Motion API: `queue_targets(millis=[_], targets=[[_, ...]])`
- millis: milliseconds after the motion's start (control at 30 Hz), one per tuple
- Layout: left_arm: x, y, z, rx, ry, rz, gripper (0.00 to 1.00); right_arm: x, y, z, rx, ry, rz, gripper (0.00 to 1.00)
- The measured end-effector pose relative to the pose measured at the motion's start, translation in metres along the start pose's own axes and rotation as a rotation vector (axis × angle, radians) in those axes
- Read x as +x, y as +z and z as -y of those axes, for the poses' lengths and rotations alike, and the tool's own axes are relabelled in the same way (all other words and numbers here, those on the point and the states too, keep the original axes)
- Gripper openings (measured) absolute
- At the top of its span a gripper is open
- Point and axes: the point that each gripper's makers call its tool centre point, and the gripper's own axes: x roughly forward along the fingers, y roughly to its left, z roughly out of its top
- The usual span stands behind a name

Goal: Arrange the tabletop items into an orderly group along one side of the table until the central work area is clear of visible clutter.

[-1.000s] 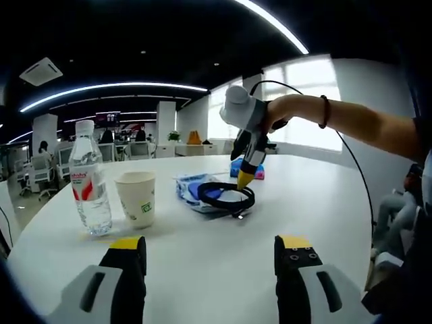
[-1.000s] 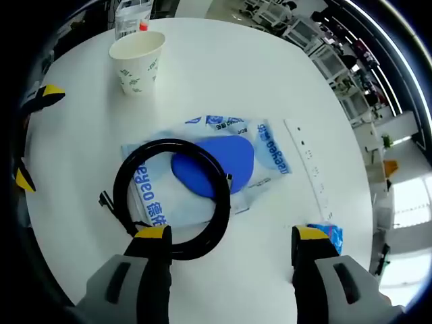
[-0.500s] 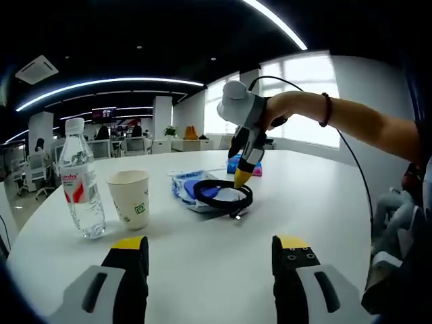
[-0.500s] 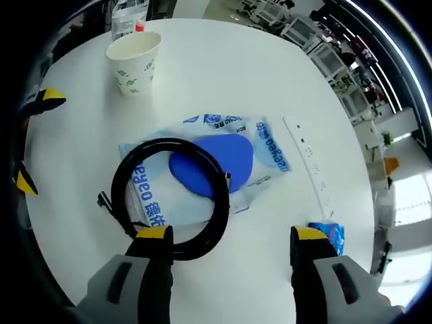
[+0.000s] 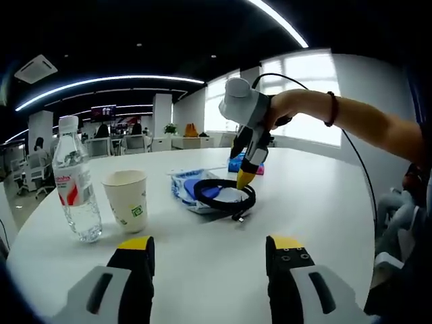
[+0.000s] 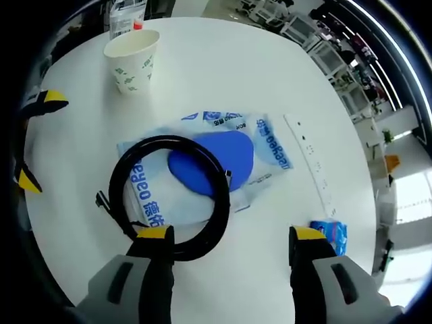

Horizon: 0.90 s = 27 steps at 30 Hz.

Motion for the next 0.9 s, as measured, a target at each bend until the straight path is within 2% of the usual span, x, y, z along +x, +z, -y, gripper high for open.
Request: queue_targets(millis=[233,433,667,900], targets=[[0.006,0.000,0.003,0.011,-0.010,-0.014,0.66,0.002,-0.002,0.000,0.003,0.002,-0.004,0.65],[0.012,0.001,0.003,-0.020,-0.018,-0.017,0.63,0.003,-0.002,0.000,0.009,0.004,-0.003,0.64],[0.020,0.002,0.008,-0.098,-0.045,-0.016,0.61,0.005,-0.004,-0.001,0.001,0.006,-0.009,0.63],[0.027,0.003,0.011,-0.139,-0.057,-0.028,0.60,0.006,-0.004,0.000,0.005,0.009,-0.006,0.62]])
